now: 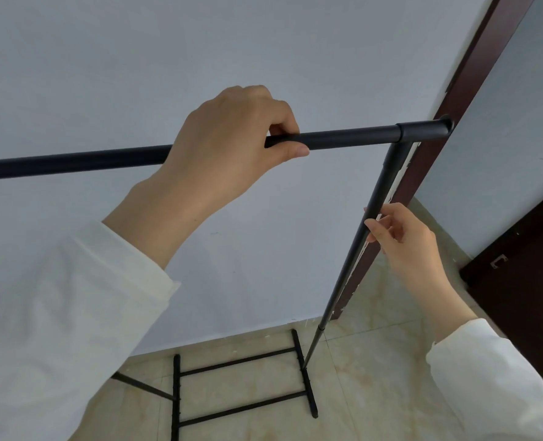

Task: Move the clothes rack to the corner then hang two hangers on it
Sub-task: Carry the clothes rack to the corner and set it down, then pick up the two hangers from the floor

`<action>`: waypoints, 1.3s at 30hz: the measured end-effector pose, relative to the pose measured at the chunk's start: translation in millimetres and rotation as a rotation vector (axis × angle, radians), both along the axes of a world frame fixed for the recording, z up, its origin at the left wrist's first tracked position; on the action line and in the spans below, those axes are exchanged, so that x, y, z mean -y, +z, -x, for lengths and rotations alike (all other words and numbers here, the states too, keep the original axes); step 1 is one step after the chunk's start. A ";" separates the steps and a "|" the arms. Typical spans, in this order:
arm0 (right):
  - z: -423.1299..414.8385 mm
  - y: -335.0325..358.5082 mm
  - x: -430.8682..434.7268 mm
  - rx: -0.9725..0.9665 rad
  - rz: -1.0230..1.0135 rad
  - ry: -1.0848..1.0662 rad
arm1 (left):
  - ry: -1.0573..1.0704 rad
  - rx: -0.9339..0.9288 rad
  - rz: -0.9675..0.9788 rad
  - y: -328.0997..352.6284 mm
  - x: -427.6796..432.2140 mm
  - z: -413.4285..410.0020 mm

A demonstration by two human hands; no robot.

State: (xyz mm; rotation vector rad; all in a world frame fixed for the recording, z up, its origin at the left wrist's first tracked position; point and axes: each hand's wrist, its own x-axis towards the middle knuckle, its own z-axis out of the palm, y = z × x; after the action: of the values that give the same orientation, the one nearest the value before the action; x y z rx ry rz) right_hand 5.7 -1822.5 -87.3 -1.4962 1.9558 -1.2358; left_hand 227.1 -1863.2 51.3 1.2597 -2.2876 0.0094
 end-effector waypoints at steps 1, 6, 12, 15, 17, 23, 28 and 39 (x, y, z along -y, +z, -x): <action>-0.4 -1.1 -0.1 0.003 -0.004 0.001 | 0.006 -0.001 -0.003 -0.9 -0.2 0.0; -6.3 -3.8 0.2 0.010 -0.033 0.004 | 0.026 -0.019 -0.033 -6.9 0.6 -2.2; -18.8 0.6 5.5 0.066 -0.117 0.002 | 0.027 -0.050 -0.022 -16.0 0.7 -11.8; -22.9 2.3 -4.0 0.110 -0.119 -0.036 | -0.023 -0.147 -0.014 -18.9 -5.5 -19.1; -25.9 6.9 -19.1 0.173 -0.079 -0.085 | -0.078 -0.246 -0.007 -16.5 -14.8 -23.9; -41.2 8.3 -81.6 0.315 0.006 -0.253 | -0.314 -0.524 -0.293 -39.3 -46.1 -24.3; -69.5 -22.2 -167.2 0.463 0.022 -0.484 | -0.467 -0.545 -0.880 -117.7 -81.8 1.0; -119.0 -63.2 -458.0 0.694 0.138 -1.177 | -0.729 -0.273 -1.504 -210.4 -309.5 72.7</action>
State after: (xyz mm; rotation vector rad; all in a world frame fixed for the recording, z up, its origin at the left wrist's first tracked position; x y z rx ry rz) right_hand 124.7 -1364.5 -150.6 0.2806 2.1856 -1.9527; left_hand 154.4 -1553.7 -159.1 0.6755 -2.1849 -2.2494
